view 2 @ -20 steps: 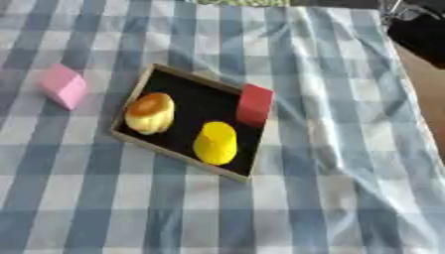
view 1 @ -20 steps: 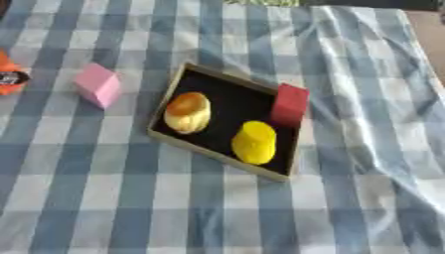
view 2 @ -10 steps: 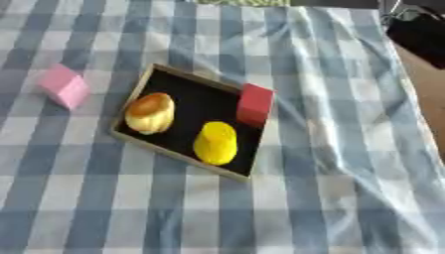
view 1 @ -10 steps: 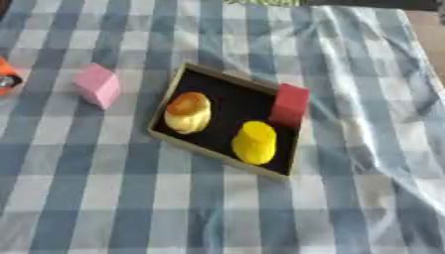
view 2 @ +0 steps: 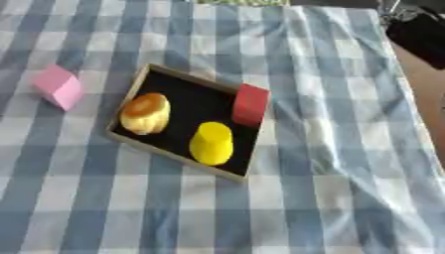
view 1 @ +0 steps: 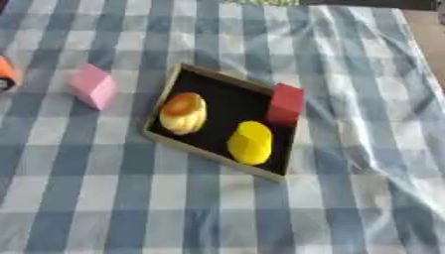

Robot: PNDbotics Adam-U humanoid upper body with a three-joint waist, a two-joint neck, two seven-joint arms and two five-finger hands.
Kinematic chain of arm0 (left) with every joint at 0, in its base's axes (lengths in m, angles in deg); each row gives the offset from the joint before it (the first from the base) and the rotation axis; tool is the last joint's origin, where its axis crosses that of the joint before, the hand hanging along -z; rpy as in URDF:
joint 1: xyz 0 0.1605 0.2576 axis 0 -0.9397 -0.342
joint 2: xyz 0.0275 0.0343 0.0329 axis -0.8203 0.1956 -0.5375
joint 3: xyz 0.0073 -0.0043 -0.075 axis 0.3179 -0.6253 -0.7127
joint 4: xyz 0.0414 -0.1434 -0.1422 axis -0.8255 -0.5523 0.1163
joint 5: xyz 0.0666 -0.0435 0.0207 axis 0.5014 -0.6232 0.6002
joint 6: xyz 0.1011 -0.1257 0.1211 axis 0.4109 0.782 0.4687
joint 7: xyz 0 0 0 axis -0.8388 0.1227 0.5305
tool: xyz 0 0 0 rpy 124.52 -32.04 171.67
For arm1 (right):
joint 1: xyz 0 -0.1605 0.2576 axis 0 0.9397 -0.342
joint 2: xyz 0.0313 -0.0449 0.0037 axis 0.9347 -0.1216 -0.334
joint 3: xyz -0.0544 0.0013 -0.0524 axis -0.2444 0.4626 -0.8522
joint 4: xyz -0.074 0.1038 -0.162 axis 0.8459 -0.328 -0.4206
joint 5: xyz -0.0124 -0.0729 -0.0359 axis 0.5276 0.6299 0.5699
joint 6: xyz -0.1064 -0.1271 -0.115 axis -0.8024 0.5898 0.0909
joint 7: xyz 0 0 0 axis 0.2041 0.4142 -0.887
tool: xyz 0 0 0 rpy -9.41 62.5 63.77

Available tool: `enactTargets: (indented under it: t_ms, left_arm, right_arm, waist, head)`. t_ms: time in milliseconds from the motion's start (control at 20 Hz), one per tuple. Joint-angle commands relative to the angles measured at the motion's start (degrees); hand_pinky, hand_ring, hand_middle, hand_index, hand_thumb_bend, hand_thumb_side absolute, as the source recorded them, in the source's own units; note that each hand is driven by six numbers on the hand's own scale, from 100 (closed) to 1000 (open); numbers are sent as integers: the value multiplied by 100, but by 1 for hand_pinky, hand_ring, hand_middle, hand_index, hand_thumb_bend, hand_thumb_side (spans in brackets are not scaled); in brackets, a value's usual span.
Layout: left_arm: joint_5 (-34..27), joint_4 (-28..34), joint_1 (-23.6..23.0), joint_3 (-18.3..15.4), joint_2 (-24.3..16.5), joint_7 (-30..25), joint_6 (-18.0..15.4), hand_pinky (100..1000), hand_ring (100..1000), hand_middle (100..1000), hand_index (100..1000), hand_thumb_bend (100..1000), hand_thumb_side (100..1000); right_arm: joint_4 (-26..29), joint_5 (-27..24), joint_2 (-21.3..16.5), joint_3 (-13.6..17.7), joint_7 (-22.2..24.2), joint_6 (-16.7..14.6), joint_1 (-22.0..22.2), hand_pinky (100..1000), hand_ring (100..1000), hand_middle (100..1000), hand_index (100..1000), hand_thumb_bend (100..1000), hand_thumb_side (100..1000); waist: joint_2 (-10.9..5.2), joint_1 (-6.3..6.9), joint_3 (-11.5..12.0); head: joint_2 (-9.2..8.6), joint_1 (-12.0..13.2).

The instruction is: Pick up objects on the table and place them in the box.

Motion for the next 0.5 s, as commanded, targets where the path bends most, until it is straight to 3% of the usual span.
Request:
enactTargets:
  t_ms: [50, 100, 150, 500]
  left_arm:
    - [-94, 342, 159, 4, -164, -4, -21, 871, 794, 684, 567, 344, 117]
    - [-136, 465, 177, 20, -174, -9, -36, 870, 793, 682, 566, 318, 171]
    - [-192, 602, 193, 36, -182, -18, -52, 870, 793, 682, 565, 328, 112]
    - [-731, 1946, 239, 355, -243, -215, -259, 872, 791, 683, 565, 306, 100]
  right_arm:
    - [95, -22, -118, 90, -13, 7, -15, 803, 750, 554, 708, 228, 347]
    - [95, -19, -121, 90, -12, 7, -10, 803, 750, 554, 708, 230, 350]
    - [95, -15, -122, 90, -11, 8, -5, 803, 750, 554, 708, 228, 346]
    - [95, 7, -123, 86, 4, 20, 21, 803, 751, 554, 708, 228, 344]
  waist:
    - [-192, 1, 18]
    - [-206, 6, 24]
    - [-220, 12, 32]
    - [-313, 50, 62]
  head:
    - [49, -19]
    - [59, -28]
    - [70, -39]
    - [136, -86]
